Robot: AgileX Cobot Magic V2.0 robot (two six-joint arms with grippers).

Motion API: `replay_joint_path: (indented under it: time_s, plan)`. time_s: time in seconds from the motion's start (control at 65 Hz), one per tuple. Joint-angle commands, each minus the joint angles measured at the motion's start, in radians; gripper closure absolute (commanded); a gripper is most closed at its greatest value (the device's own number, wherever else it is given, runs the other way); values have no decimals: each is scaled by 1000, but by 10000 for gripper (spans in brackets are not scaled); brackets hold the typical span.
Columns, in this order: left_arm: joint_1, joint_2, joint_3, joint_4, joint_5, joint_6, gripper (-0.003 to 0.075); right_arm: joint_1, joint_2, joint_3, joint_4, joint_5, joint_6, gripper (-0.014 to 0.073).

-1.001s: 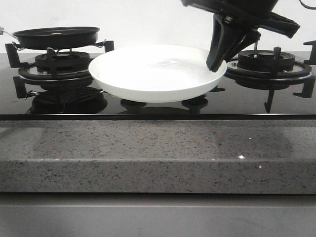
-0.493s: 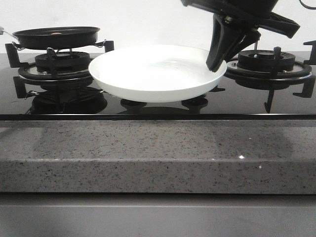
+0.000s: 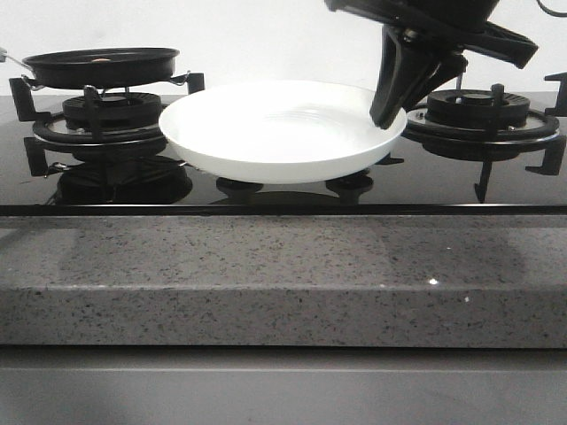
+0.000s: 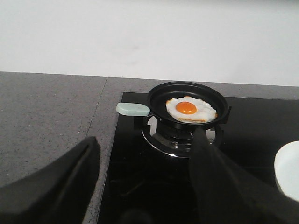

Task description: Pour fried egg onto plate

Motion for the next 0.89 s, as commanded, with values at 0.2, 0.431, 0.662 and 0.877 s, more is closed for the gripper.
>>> replay_joint_path:
  time_s: [0.2,0.431,0.662,0.877]
  plan:
    - [1,29,-33,-54,-82,-4,287,1,-34,-28,-8,-24,-5,663]
    - [1,239,-125,59,105,-4,80,1,-34,-28,-8,-24,-5,663]
    - [3,511,-278,108,308,-4,81,1,-34,-28,-8,-24,-5,663]
    - [118,742,-461,-99,372,163,81,1,-34,-28,-8,-24,-5,663]
